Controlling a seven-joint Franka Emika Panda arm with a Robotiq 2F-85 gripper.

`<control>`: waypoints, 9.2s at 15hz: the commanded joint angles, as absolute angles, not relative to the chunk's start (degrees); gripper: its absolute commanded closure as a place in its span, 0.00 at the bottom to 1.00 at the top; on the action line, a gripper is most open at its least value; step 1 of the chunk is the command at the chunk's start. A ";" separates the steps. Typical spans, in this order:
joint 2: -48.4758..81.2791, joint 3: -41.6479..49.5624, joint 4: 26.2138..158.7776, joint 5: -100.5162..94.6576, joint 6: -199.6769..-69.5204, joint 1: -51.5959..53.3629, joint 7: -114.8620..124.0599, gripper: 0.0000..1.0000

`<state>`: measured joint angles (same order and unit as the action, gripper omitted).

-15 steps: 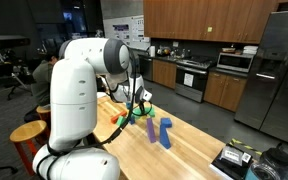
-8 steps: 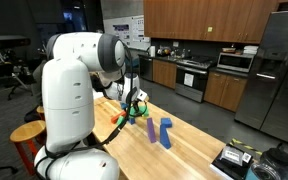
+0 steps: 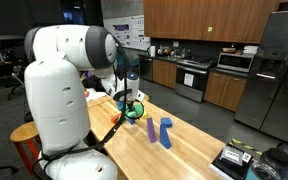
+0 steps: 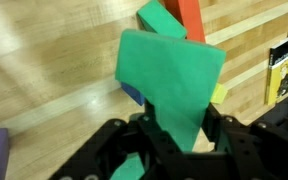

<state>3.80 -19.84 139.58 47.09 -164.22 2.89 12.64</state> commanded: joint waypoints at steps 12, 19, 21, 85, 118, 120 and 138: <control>-7.08 -8.90 149.30 61.90 -140.84 4.61 -19.52 0.79; -9.31 -8.22 151.78 61.77 -140.89 6.11 -21.30 0.79; -9.97 -8.12 152.52 61.86 -140.71 6.35 -21.97 0.79; -1.16 4.11 149.04 47.16 -107.30 -2.32 -71.62 0.79; 19.21 0.59 138.85 72.50 -95.60 -0.27 -90.20 0.79; 20.48 0.67 137.33 72.10 -95.08 -0.41 -90.18 0.79; 30.93 2.82 126.44 68.43 -91.03 -2.62 -83.77 0.79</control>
<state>29.27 2.44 128.27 69.75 -92.83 -1.62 -85.96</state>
